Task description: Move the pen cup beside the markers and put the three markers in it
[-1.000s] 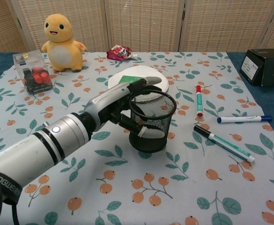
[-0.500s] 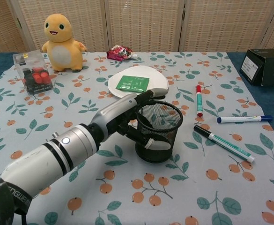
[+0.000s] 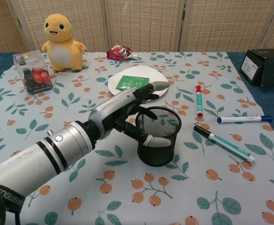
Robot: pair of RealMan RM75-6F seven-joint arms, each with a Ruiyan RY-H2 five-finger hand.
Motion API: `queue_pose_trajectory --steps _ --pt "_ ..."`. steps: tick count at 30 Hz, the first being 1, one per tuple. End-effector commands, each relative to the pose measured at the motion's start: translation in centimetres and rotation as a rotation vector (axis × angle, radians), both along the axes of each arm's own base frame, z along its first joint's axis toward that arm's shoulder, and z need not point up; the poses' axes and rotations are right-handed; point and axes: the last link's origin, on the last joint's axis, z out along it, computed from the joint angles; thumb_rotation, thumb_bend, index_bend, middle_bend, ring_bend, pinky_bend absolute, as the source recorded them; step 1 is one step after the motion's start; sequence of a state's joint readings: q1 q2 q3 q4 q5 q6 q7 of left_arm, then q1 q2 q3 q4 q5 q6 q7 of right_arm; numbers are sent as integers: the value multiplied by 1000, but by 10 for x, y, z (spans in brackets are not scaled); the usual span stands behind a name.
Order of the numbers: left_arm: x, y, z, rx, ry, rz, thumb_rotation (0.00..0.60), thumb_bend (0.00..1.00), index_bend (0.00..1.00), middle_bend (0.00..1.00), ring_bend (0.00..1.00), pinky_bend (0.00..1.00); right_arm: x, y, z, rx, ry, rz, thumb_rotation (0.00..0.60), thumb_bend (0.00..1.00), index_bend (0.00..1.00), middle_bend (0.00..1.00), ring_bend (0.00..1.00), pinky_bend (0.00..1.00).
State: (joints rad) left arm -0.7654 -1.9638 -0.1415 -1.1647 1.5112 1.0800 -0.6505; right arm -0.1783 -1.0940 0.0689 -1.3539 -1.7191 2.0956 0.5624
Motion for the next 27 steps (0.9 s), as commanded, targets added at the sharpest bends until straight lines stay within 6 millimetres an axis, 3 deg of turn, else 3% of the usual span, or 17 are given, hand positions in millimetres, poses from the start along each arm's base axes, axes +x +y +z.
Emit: queue_pose_trajectory --steps 1,9,15,18,22,27 --pt "-12 -2 32 70 -19 -2 600 24 0 0 0 271 0 1 0 -3 0 4 600 248 0 0 0 0" --pt "-73 -23 113 213 135 -20 600 24 0 0 0 269 3 3 -5 9 19 14 600 248 0 0 0 0" --pt "-130 -52 182 350 248 13 600 24 0 0 0 265 7 -4 -17 69 71 -1 600 248 0 0 0 0" --pt "-170 -71 211 427 376 46 600 24 0 0 0 265 11 -12 -29 130 118 -19 600 248 0 0 0 0" --pt "-212 -91 238 542 503 137 600 24 0 0 0 265 17 -24 -47 200 180 -53 600 248 0 0 0 0" --pt "-253 -103 254 670 614 221 600 24 0 0 0 264 25 -37 -72 288 263 -78 600 247 0 0 0 0"
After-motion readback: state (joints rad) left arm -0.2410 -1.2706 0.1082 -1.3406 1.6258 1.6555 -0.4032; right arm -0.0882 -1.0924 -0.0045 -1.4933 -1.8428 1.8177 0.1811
